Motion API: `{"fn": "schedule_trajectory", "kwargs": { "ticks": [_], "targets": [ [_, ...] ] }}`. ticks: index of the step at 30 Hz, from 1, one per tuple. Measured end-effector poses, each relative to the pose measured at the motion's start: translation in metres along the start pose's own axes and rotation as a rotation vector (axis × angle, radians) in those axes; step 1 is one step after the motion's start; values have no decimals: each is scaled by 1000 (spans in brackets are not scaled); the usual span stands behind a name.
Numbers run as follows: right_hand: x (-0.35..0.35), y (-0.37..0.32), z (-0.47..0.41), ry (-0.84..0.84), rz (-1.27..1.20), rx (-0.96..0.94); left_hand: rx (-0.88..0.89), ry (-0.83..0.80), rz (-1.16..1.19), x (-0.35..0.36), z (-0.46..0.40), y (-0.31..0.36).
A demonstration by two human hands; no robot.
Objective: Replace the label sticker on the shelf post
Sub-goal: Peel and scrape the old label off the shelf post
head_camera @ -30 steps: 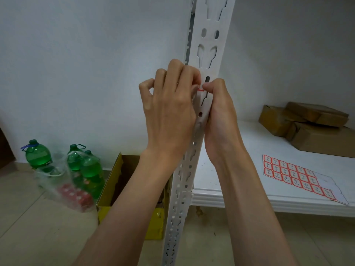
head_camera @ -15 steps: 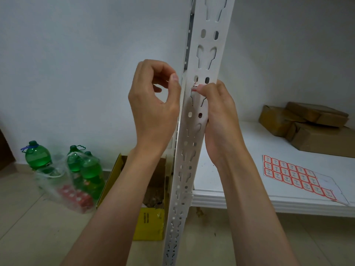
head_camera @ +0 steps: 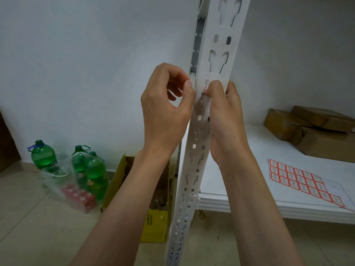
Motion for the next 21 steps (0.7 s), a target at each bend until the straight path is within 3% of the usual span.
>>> {"fn": "schedule_trajectory", "kwargs": {
  "ticks": [21],
  "targets": [
    [5, 1, -4, 95, 70, -69, -28, -1, 30, -1, 0, -3]
  ]
}}
Point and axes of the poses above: each hand's wrist, its own z-axis away from the middle knuckle, its own x-axis out of the palm, y = z × x, the point moved 4 cm from there along -z, towards the middle knuckle, and after that the axes turned 11 degrees about z, right-handed, at the moved point
